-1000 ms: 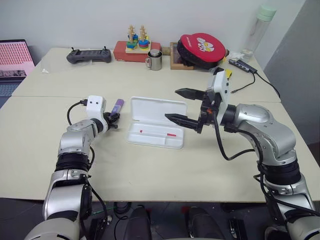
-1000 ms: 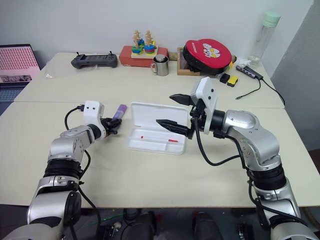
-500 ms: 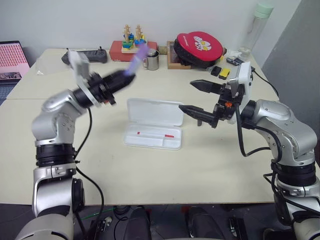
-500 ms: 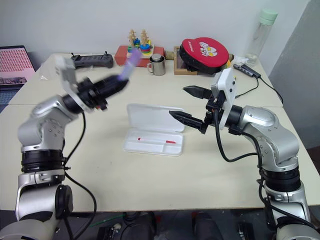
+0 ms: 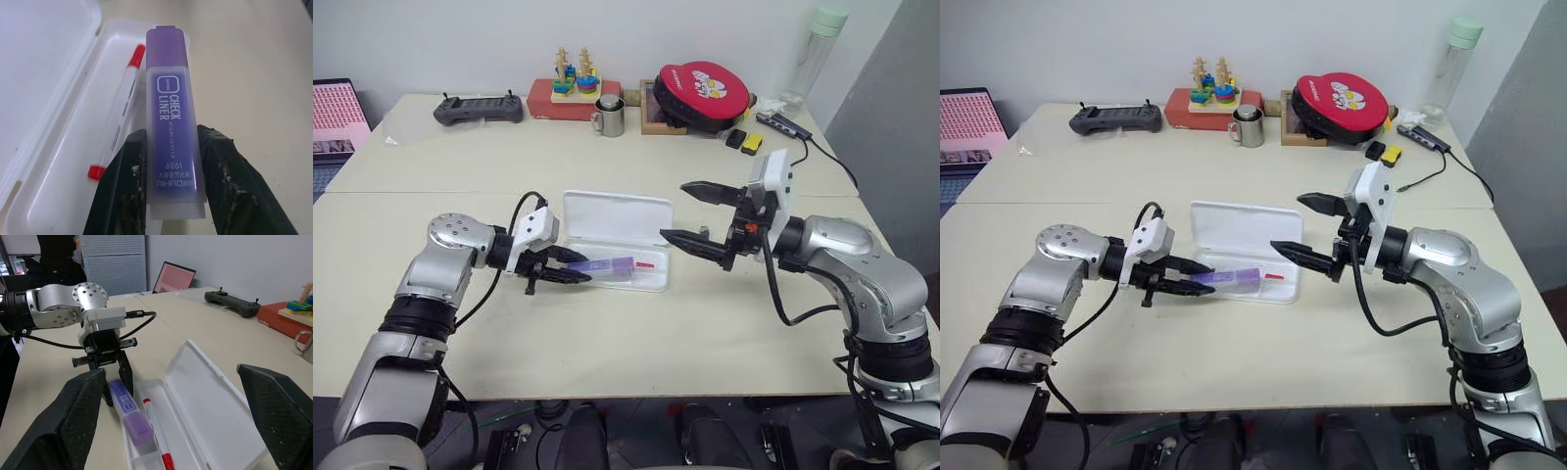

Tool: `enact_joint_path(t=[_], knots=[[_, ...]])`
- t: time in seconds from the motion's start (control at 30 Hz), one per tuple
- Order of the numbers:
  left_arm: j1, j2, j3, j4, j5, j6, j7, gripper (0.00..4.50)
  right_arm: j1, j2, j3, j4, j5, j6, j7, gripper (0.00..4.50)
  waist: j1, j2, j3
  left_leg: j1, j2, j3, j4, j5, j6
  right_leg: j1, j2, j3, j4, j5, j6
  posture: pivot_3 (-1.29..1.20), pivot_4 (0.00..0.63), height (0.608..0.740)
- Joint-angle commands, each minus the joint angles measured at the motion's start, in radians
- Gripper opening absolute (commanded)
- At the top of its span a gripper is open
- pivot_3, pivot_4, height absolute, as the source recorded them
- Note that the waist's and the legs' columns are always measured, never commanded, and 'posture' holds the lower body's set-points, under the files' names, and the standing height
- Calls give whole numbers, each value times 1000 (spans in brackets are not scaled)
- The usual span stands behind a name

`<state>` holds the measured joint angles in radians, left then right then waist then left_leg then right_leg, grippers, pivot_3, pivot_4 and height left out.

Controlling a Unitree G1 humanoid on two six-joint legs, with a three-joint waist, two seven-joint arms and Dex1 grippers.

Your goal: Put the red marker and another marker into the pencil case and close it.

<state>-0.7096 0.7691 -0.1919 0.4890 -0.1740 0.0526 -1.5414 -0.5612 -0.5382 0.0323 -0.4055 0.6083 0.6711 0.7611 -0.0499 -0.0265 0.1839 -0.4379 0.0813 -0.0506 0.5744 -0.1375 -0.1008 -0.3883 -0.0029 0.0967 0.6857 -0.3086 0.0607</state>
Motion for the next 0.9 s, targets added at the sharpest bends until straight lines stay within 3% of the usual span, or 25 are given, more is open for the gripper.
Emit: enact_joint_path(t=[0.03,0.4,0.47,0.7,0.8,0.9], knots=[[-47,8,-11,51,47,-88,-17,1196,2,-3,-6,-48,4,-7,-9,4500,0,0,0,0,0,0,0,0,0,0,0,0,0,0,0,0,150,740],[-82,-14,-13,108,99,-94,-11,1196,24,-2,9,-71,5,5,-21,4500,-1,0,0,0,0,0,0,0,0,0,0,0,0,0,0,0,150,740],[-86,-17,-13,111,107,-100,-8,1900,20,0,11,-66,4,3,-24,4500,-1,0,0,0,0,0,0,0,0,0,0,0,0,0,0,0,150,740],[-87,-26,-5,105,105,-96,0,3122,21,2,15,-60,1,1,-30,4500,-1,0,0,0,0,0,0,0,0,0,0,0,1,0,0,0,150,740],[-93,-47,21,89,68,-67,13,3841,30,2,19,-38,-13,14,-48,4500,-1,0,0,0,0,0,0,0,0,0,0,0,1,0,0,0,150,740],[-96,-113,95,-1,-45,49,63,4469,16,20,44,90,-135,54,-188,4500,3,0,0,0,0,0,1,0,0,0,0,0,1,0,0,0,150,740]])
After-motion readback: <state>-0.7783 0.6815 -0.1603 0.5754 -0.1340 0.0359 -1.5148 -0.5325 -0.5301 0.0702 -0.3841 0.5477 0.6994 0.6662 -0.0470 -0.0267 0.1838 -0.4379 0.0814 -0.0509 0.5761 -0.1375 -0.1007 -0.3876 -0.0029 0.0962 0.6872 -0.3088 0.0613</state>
